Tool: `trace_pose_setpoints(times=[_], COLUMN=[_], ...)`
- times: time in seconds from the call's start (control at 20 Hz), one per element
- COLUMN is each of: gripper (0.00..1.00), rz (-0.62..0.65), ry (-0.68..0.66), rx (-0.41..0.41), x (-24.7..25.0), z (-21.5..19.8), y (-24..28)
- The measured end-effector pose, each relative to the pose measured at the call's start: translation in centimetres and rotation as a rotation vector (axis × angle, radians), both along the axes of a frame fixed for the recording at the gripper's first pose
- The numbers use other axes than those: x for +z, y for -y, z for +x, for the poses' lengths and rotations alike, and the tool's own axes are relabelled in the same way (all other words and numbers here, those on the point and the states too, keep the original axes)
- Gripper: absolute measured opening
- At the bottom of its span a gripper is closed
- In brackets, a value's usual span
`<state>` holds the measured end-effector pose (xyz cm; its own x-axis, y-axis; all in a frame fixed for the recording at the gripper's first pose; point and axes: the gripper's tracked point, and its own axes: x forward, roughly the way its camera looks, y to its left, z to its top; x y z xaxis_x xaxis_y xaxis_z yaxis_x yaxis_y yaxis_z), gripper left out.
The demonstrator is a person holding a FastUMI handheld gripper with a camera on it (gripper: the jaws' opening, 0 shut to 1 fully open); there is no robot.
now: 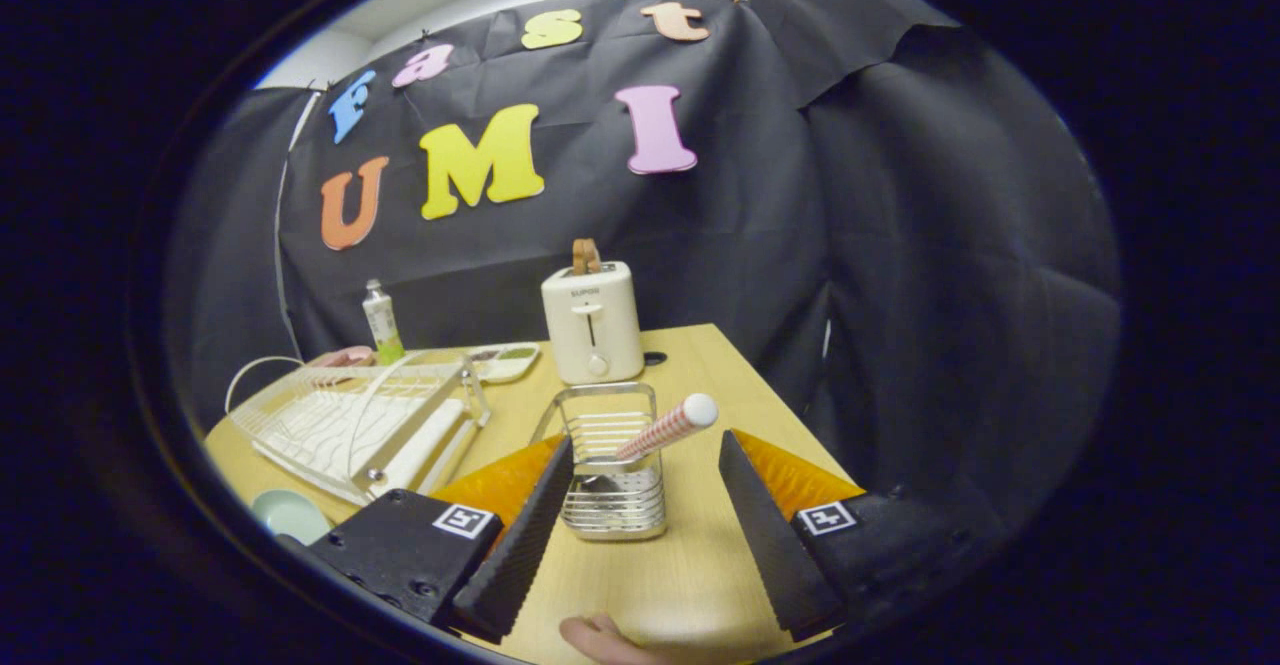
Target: Take the plate from the dish rack, then take the spoon from the basket and place it into the plate.
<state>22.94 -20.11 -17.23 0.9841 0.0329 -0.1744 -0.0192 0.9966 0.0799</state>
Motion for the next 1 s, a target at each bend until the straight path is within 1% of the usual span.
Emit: trace_pose_setpoints(times=[0.1,0.2,0.3,0.45,0.55,0.6,0.65,0.7,0.75,0.85,1.0], gripper=[0.93,0.90,0.89,0.86,0.73,0.60,0.46,0.33,0.19,0.16,0.16], rz=[-0.003,-0.019,-0.005,0.007,0.008,-0.005,0.002,0.002,-0.007,-0.014,0.016], ry=[0.004,-0.008,-0.008,0.038,0.069,0.066,0.065,0.067,0.079,0.121,0.156], rx=[0.001,0.000,0.006,-0.019,-0.035,-0.043,-0.008,0.006,-0.008,-0.043,-0.057], x=[0.1,-0.1,-0.2,0.7,1.4,1.3,1.6,2.1,2.7,4.5,6.9], z=[0.9,0.7,0.7,0.7,0.8,0.9,0.8,0.7,0.8,0.8,-0.1], y=[-0.1,-0.2,-0.4,-0.4,-0.4,-0.3,-1.2,-2.1,-2.1,-1.8,-2.6])
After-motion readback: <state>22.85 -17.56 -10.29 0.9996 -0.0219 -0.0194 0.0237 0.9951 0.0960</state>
